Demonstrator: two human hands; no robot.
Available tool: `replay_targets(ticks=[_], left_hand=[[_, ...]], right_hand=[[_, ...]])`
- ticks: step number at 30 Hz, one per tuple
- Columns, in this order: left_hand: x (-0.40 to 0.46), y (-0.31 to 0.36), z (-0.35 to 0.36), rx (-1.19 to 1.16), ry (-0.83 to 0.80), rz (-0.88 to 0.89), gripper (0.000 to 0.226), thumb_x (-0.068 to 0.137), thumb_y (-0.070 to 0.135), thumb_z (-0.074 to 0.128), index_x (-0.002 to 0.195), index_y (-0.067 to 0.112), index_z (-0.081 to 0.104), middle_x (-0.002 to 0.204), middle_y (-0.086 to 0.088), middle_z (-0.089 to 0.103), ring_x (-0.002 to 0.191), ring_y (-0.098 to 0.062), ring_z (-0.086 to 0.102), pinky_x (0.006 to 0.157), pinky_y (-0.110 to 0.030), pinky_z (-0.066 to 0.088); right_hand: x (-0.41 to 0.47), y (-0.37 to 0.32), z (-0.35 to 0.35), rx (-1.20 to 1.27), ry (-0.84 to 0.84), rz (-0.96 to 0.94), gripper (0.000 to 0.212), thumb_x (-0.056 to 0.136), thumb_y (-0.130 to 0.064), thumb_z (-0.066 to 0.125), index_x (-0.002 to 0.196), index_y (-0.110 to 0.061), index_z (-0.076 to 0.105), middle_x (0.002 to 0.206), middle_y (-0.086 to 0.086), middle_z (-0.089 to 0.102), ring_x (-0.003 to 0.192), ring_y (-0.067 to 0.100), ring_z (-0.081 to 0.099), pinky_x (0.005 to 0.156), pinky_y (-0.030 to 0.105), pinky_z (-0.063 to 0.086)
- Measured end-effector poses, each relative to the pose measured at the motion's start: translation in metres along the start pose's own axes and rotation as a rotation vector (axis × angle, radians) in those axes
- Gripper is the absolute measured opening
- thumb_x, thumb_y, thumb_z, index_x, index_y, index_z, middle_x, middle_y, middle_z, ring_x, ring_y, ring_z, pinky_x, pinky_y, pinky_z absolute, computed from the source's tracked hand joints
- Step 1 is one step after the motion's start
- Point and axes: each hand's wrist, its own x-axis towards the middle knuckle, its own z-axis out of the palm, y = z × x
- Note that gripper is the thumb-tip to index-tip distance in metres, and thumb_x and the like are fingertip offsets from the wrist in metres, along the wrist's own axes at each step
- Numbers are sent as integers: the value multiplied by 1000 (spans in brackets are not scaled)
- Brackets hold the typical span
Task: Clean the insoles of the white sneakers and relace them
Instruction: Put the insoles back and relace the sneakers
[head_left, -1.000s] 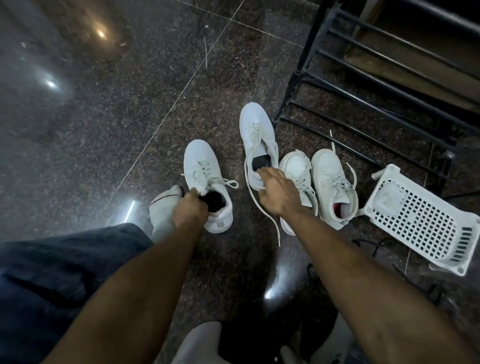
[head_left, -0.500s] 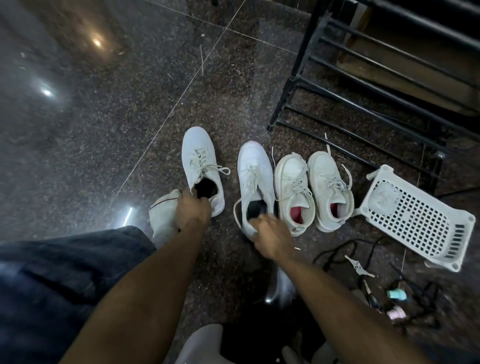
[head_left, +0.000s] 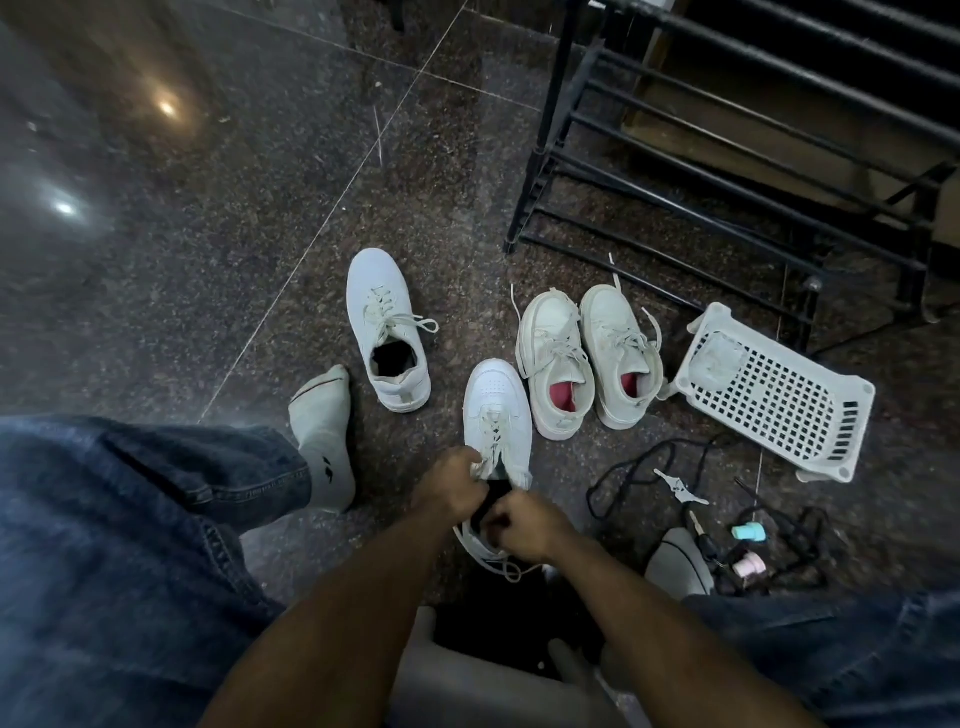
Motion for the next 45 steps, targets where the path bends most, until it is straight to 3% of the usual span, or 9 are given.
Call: replay_targets(ticks=[5,15,19,25,31,35,38,41,45], left_hand=[[-3,3,-6,134,18,-66,30,86,30,57,115,32,64,124,0,64,113,-26,61,93,-36,49],[-5,3,-23,92,69,-164,15,83,20,55,88,27,68,107,-4,69,97,-26,64,84,-37,54],[1,-2,-54,216,162,-287,34,83,25,55,115,15,65,123,-11,63,109,-33,62,90,-42,52],[1,-4,-79,309,133,-319,40,84,19,54,123,12,55,129,-13,56,117,-34,56,96,-40,48],[8,-13,-87,335,3,-335,42,61,18,59,101,7,65,104,-12,67,88,-31,66,75,-38,57],[-5,5,-89,350,38,-262,21,79,18,57,99,11,55,103,-6,60,103,-30,63,84,-36,53],[-7,26,-88,114,1,-209,21,90,15,53,105,3,61,106,-15,64,99,-28,67,79,-32,53],[-7,53,-91,-318,-176,-188,16,88,4,63,72,0,61,63,-10,52,44,-15,58,45,-20,45],[-15,85,-91,-566,-175,-88,15,85,12,69,96,3,70,55,-1,38,46,-14,36,58,-29,53]], right_hand=[[1,16,-27,123,438,188,19,86,-31,60,103,-25,65,107,1,67,101,27,62,85,33,51],[9,8,-43,-198,295,185,17,88,-24,57,100,-19,68,111,7,68,104,29,63,88,37,49],[-6,35,-86,-349,229,255,18,85,-24,61,101,-22,70,113,3,67,105,26,63,88,37,49],[-20,56,-101,-344,153,244,11,81,-19,62,78,-27,69,107,-2,69,102,25,64,81,34,49],[-23,59,-103,-288,100,235,13,77,-17,61,71,-26,69,97,-5,71,96,20,65,83,33,53],[-19,64,-116,-45,-25,224,6,75,-17,68,75,-14,74,86,4,74,87,23,69,83,39,57],[-23,50,-122,89,-79,176,5,77,-15,70,75,-11,71,88,12,72,79,24,66,74,39,54],[-33,29,-133,201,-101,83,5,76,-14,71,73,-12,68,84,11,71,58,14,52,60,28,43],[-47,2,-154,420,-109,-36,17,83,0,57,72,-12,60,90,14,74,46,9,47,42,21,28]])
